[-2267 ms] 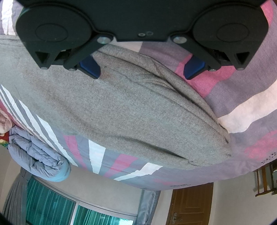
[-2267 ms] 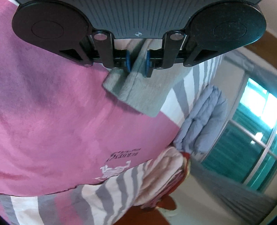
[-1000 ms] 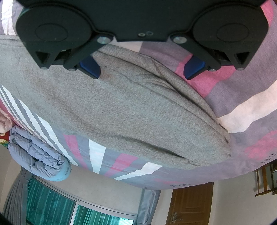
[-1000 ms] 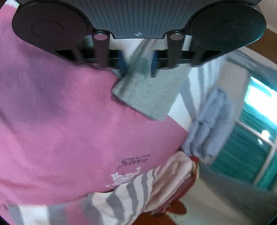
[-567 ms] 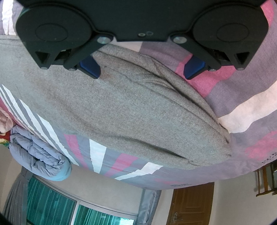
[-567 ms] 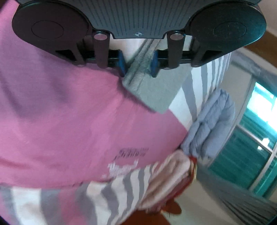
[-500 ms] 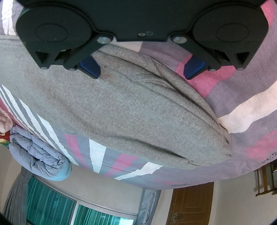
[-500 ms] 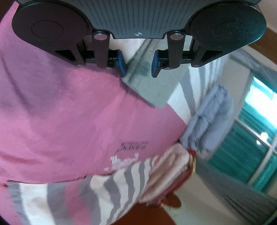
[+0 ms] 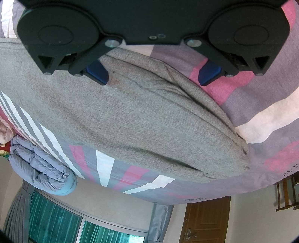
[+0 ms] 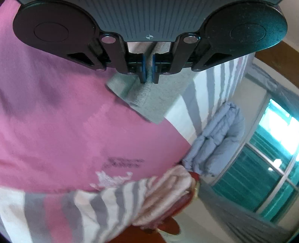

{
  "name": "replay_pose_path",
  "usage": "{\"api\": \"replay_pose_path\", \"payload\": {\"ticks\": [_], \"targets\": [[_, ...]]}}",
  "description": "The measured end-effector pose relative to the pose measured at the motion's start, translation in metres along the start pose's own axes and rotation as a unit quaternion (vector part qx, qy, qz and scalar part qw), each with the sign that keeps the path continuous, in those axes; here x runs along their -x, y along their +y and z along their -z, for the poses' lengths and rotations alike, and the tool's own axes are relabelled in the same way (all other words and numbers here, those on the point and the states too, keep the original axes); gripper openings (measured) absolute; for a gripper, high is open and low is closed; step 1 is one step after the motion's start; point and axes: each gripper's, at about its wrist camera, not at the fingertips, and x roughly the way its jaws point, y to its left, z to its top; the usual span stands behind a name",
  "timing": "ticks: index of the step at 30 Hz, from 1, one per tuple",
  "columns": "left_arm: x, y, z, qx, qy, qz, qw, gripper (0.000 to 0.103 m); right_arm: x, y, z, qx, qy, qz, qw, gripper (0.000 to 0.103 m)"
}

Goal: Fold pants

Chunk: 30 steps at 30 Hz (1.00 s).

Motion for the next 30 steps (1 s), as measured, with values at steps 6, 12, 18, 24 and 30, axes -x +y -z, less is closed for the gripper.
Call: {"api": "replay_pose_path", "payload": {"ticks": [6, 12, 18, 24, 30], "targets": [[0.000, 0.000, 0.000, 0.000, 0.000, -0.001, 1.0000, 0.097, 0.007, 0.002, 0.002, 0.017, -0.046, -0.025, 0.999, 0.006], [0.000, 0.001, 0.000, 0.003, -0.001, 0.001, 1.0000, 0.097, 0.004, -0.019, 0.014, -0.018, -0.006, 0.030, 0.999, 0.012], [0.031, 0.023, -0.008, 0.059, -0.065, 0.004, 0.9961, 0.094, 0.020, 0.046, 0.029, 0.098, -0.004, -0.040, 0.994, 0.012], [0.030, 0.084, -0.044, 0.077, -0.079, -0.042, 0.9930, 0.079, -0.016, 0.149, 0.073, 0.211, 0.072, -0.142, 0.964, 0.026], [-0.010, 0.128, -0.081, 0.090, -0.017, 0.000, 0.9958, 0.075, -0.097, 0.259, 0.137, 0.278, 0.146, -0.227, 0.922, 0.033]]}}
